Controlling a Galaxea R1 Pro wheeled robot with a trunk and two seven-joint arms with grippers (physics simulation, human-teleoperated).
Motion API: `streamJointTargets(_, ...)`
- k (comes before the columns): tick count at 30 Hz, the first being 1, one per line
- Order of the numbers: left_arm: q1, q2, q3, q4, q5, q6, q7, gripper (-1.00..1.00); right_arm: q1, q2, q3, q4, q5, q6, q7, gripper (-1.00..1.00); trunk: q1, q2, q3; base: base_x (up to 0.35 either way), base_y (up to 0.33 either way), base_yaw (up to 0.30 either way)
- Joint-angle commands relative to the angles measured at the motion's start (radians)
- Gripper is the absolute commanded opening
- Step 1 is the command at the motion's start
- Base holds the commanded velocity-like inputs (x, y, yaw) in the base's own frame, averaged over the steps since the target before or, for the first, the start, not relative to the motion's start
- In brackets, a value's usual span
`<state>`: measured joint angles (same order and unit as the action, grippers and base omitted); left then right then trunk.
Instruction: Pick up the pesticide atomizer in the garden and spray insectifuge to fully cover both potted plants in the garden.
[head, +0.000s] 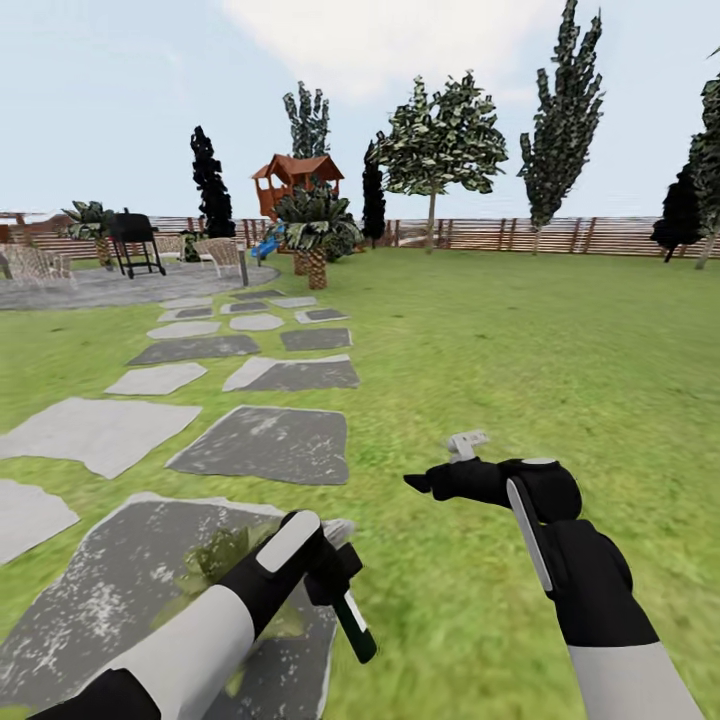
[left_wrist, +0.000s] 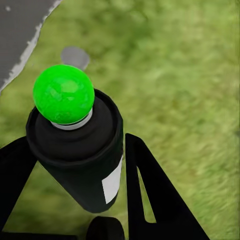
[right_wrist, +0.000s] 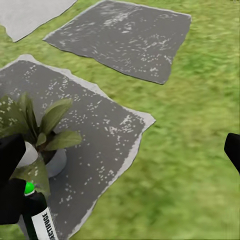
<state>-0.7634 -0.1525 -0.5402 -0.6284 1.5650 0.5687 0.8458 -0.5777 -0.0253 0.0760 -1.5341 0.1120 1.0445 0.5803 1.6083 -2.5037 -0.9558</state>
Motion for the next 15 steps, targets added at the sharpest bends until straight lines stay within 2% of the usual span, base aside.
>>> streamJointTargets(1, -0.002, -0.002, -0.004, -0.011, 0.004, -0.009, 0.033, -1.00, -0.001, -0.001, 0.001, -0.001, 0.011, 0.003, 0.008, 1.00, 0.000, 0.000, -0.001, 0.000, -0.012, 0.293)
streamJointTargets(8, -0.004, -0.007, -0.004, -0.066, 0.004, -0.035, 0.165, -1.00, -0.001, -0.001, 0.001, -0.001, 0.011, 0.003, 0.007, 1.00, 0.000, 0.000, -0.001, 0.000, -0.003, 0.294)
streamJointTargets(15, -0.004, -0.002, -0.002, -0.068, 0.013, -0.060, 0.184, -1.00, -0.001, 0.000, 0.001, -0.001, 0.011, 0.003, 0.007, 1.00, 0.000, 0.000, -0.001, 0.000, 0.000, 0.295)
